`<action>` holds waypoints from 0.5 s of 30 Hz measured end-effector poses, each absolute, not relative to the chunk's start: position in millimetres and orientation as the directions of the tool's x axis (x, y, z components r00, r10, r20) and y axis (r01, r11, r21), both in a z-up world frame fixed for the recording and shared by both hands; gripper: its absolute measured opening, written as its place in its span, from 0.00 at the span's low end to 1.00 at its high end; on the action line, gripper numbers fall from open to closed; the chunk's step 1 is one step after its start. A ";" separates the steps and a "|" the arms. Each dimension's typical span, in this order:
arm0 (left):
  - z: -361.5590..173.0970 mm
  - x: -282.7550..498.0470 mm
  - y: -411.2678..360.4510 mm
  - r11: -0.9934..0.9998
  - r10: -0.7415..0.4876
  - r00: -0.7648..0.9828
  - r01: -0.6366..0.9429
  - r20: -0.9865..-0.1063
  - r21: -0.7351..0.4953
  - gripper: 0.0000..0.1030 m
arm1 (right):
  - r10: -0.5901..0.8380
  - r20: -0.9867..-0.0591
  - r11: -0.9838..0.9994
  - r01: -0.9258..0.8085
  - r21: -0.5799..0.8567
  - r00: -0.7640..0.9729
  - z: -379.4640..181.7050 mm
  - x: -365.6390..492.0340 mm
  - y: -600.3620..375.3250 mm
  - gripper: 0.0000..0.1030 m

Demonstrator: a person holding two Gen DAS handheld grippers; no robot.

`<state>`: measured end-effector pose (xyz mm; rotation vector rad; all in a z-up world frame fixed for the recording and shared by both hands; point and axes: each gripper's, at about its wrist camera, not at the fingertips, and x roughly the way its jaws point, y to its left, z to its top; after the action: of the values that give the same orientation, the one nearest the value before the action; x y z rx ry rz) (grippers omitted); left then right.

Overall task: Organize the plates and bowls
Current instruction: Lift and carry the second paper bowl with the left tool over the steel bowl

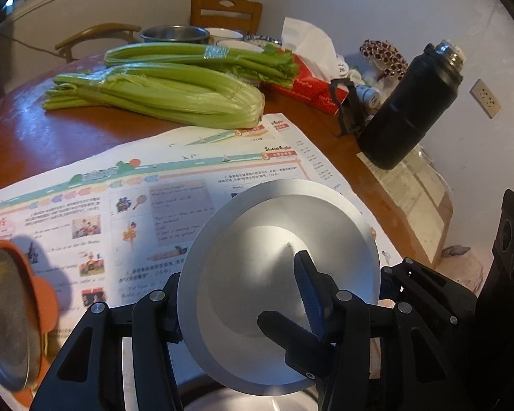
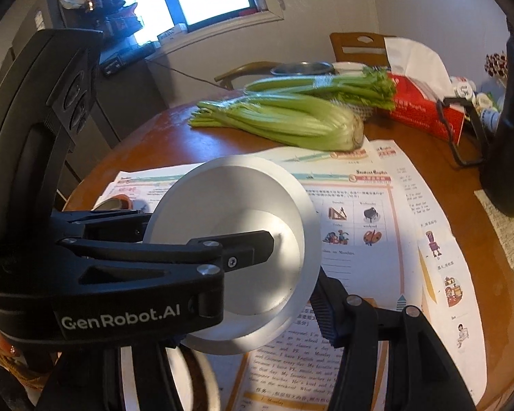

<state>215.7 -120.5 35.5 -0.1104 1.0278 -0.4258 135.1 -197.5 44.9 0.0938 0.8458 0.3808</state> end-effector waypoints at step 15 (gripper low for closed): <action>57.9 130.3 -77.3 0.927 -0.371 0.506 0.248 -0.778 -0.281 0.52 | 0.409 -0.691 0.897 -0.400 0.186 0.596 68.7 63.5 -156.8 0.57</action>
<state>130.3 -77.2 57.9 -0.1395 0.9708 -0.3747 63.5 -156.8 68.7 0.0118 0.8053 0.4699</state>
